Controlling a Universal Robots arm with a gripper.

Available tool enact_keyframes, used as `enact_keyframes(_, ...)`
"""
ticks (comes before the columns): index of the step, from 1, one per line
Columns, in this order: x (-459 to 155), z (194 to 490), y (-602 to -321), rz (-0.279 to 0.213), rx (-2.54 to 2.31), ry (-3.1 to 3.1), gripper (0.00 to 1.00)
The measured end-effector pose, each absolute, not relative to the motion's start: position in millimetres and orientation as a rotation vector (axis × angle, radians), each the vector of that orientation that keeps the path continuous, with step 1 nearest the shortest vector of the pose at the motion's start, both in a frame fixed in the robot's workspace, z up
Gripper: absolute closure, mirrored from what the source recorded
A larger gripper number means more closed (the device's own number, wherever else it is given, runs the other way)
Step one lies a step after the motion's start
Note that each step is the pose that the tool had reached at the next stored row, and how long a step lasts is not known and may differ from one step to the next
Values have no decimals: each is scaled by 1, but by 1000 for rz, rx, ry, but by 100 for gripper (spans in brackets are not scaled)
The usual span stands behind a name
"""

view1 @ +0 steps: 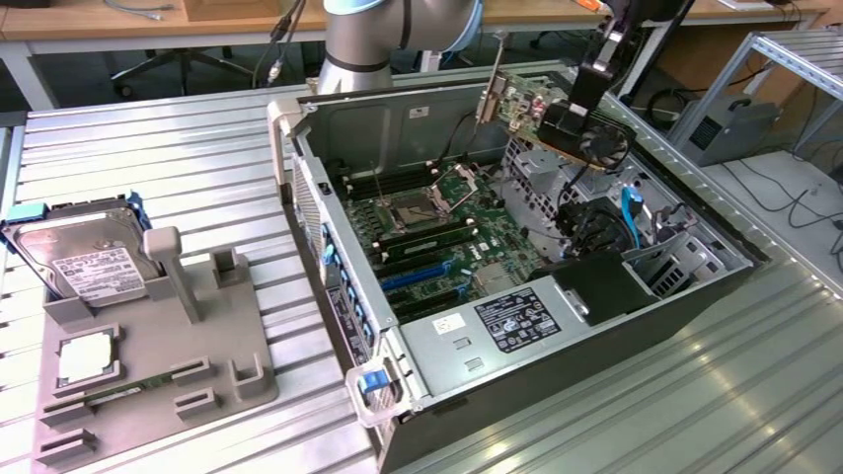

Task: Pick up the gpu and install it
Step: 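Insert the gpu into the slot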

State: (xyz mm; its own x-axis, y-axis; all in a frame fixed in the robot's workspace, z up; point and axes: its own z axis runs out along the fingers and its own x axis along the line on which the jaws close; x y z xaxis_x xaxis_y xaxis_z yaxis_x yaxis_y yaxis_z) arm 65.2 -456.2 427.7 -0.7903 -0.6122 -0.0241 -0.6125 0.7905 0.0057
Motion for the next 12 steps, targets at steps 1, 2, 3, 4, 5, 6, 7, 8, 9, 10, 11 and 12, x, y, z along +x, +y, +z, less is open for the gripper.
enact_keyframes(1,65,428,-456,21,-1036,2944,73)
enact_keyframes(2,65,427,-456,22,-1080,2928,73)
enact_keyframes(3,65,427,-456,22,-1118,2914,73)
enact_keyframes(4,65,427,-456,23,-1157,2898,73)
enact_keyframes(5,65,427,-456,23,-1186,2887,73)
enact_keyframes(6,65,427,-456,23,-1229,2869,73)
enact_keyframes(7,65,427,-456,24,-1268,2853,73)
enact_keyframes(8,65,427,-455,24,-1293,2842,73)
enact_keyframes(9,65,427,-455,24,-1317,2831,73)
enact_keyframes(10,65,427,-455,25,-1349,2816,73)
enact_keyframes(11,65,427,-455,25,-1375,2803,73)
enact_keyframes(12,65,426,-455,25,-1408,2787,73)
